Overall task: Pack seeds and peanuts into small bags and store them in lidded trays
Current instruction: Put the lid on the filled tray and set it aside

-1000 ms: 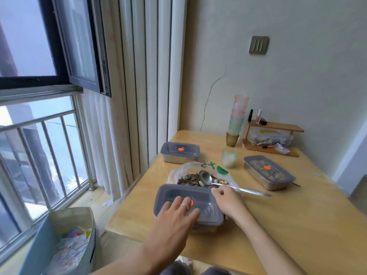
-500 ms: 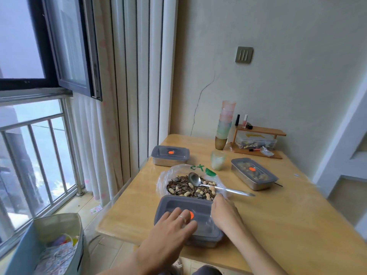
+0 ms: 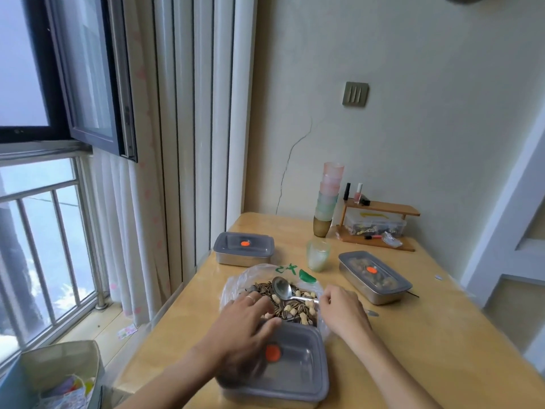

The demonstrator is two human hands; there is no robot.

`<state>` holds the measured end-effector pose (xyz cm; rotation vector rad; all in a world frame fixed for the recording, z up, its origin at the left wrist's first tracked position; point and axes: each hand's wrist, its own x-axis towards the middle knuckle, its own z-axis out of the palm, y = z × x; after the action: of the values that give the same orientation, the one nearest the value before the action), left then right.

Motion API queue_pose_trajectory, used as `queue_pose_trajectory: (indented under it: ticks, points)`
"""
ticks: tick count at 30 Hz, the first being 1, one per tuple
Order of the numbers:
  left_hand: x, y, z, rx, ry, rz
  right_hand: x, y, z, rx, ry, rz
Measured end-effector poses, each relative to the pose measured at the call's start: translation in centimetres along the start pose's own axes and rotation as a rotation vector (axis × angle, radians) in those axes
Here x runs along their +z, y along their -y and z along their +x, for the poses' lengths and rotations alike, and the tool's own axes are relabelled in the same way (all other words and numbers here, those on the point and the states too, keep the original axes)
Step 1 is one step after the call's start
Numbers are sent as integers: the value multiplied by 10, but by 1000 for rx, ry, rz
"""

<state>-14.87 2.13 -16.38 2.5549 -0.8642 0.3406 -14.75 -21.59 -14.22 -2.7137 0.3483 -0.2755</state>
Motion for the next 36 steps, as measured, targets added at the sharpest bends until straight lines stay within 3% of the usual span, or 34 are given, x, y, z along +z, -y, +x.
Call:
queue_pose_trajectory:
  ticks: [4, 11, 14, 23, 26, 29, 32, 34, 36]
  points:
    - [15, -3, 26, -60, 95, -66, -8, -9, 47, -17, -109, 18]
    - [31, -6, 35, -30, 149, 13, -11, -21, 149, -119, -126, 72]
    - [35, -3, 39, -37, 200, 48, -2, -22, 188, -139, -70, 83]
    - [48, 1, 42, -62, 234, 54, 37, -23, 275, 85, 170, -59]
    - [42, -1, 39, -52, 177, 48, 40, -13, 268, 121, 118, -68]
    - [37, 1, 42, 32, 7, 15, 28, 1, 234, 54, -107, -140]
    - [34, -2, 39, 18, 153, -109, 14, 20, 178, -110, -373, -144]
    - [31, -2, 37, 35, 131, -134, 4, 33, 126, -205, -351, -62]
    - [32, -3, 34, 46, 96, -151, 2, 41, 70, -225, -139, -60]
